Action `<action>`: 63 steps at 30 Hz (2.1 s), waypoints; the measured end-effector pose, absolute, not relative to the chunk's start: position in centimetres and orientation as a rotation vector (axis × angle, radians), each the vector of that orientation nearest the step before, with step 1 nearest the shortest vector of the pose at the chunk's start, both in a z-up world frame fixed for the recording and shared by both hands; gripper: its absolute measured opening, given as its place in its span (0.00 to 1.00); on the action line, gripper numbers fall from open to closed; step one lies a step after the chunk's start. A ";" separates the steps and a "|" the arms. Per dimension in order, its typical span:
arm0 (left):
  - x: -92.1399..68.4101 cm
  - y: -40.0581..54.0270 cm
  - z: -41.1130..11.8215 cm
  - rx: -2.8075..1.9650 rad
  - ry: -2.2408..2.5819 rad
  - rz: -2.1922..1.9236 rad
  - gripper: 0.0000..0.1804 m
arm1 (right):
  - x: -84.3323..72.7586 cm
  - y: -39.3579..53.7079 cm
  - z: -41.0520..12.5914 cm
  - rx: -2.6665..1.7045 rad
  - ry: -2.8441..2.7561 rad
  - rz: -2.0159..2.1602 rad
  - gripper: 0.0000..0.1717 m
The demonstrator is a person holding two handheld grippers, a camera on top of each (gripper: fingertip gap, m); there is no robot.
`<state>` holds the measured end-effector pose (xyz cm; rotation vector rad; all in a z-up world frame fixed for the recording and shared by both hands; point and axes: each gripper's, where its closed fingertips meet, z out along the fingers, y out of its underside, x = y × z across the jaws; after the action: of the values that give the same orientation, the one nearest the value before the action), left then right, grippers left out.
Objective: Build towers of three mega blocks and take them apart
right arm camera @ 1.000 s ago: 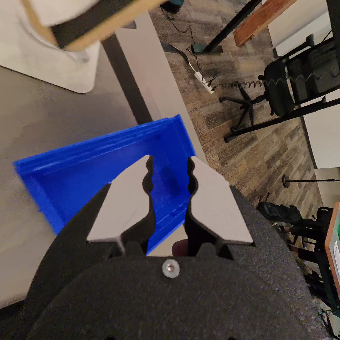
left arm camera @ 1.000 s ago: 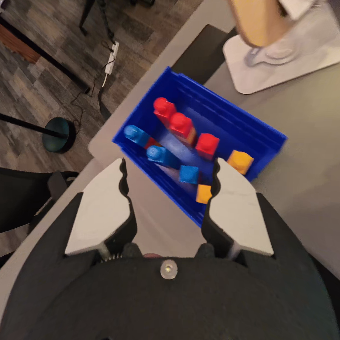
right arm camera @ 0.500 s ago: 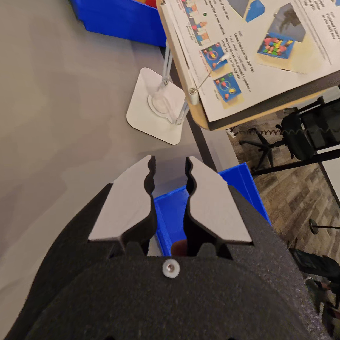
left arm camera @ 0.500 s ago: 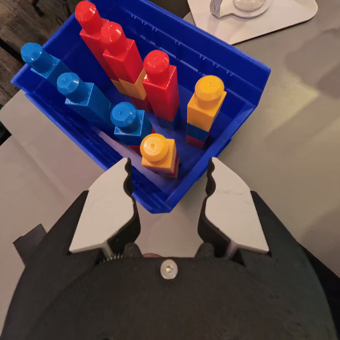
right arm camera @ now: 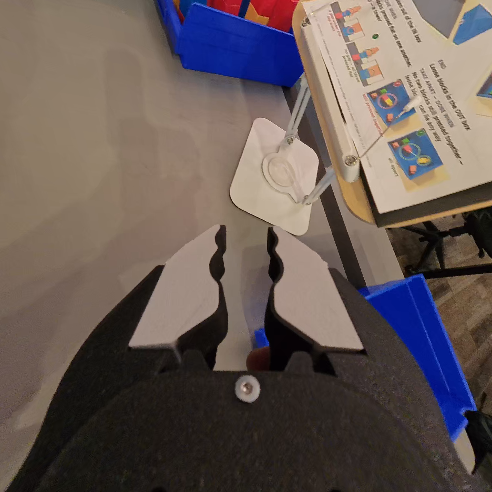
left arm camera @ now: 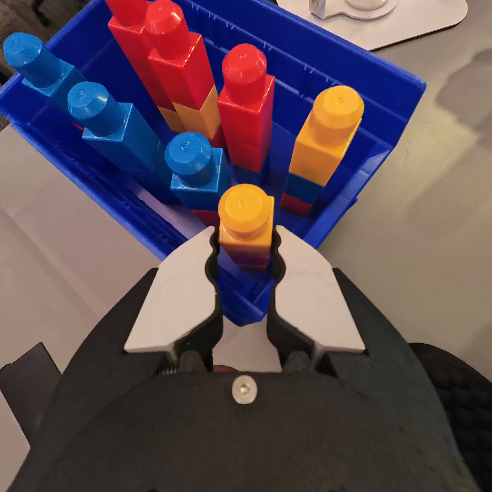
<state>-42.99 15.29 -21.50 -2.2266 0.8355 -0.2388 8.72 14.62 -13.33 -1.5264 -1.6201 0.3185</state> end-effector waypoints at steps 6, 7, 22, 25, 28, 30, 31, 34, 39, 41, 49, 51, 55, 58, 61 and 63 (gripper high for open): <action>-42.3 14.8 -20.2 -2.158 0.832 -0.279 0.20 | 5.8 12.9 -14.0 -1.476 -1.677 0.393 0.17; -42.3 14.8 -19.7 -2.141 0.827 -0.277 0.20 | 5.2 12.5 -13.9 -1.463 -1.684 0.409 0.17; -30.7 8.8 -9.2 -1.952 0.958 -0.384 0.20 | -9.2 5.8 -12.3 -1.245 -1.703 0.810 0.24; -25.6 7.6 -9.0 -1.922 1.038 -0.479 0.20 | -11.6 6.0 -12.7 -1.260 -1.678 0.876 0.25; -21.0 7.0 -9.2 -1.887 1.098 -0.549 0.20 | -13.2 6.1 -13.2 -1.270 -1.662 0.917 0.26; -18.5 6.7 -9.4 -1.866 1.132 -0.601 0.20 | -13.9 6.2 -13.8 -1.280 -1.662 0.930 0.28; -17.5 6.6 -9.5 -1.856 1.153 -0.613 0.20 | -14.1 6.2 -14.1 -1.289 -1.662 0.939 0.29; -15.1 6.4 -9.9 -1.830 1.198 -0.653 0.20 | -14.3 6.1 -14.7 -1.293 -1.667 0.963 0.29; -13.2 6.5 -10.3 -1.802 1.221 -0.718 0.20 | -13.8 6.2 -15.0 -1.286 -1.657 0.985 0.22; -12.9 6.6 -10.3 -1.789 1.230 -0.717 0.20 | -13.5 6.3 -15.0 -1.296 -1.641 1.022 0.21; -12.8 7.1 -11.4 -1.781 1.151 -0.819 0.32 | -12.2 7.3 -13.1 -1.300 -1.475 1.221 0.21; -12.5 7.1 -12.3 -1.789 1.136 -0.846 0.32 | -12.0 7.4 -13.0 -1.298 -1.466 1.231 0.21; -11.5 7.2 -12.8 -1.771 1.114 -0.907 0.27 | -11.9 7.3 -13.2 -1.302 -1.466 1.245 0.21; -11.0 7.4 -12.7 -1.740 1.098 -0.933 0.19 | -11.8 7.2 -13.4 -1.301 -1.478 1.238 0.21; -10.9 7.4 -12.8 -1.730 1.081 -0.967 0.19 | -11.6 7.2 -13.4 -1.303 -1.481 1.237 0.21; -10.8 7.5 -12.7 -1.713 1.070 -0.964 0.19 | -11.4 7.3 -13.5 -1.303 -1.499 1.218 0.22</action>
<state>-10.81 7.53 -12.69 -1.7132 1.0700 -0.9637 -11.39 7.33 -13.54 -1.3027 -1.4992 1.2184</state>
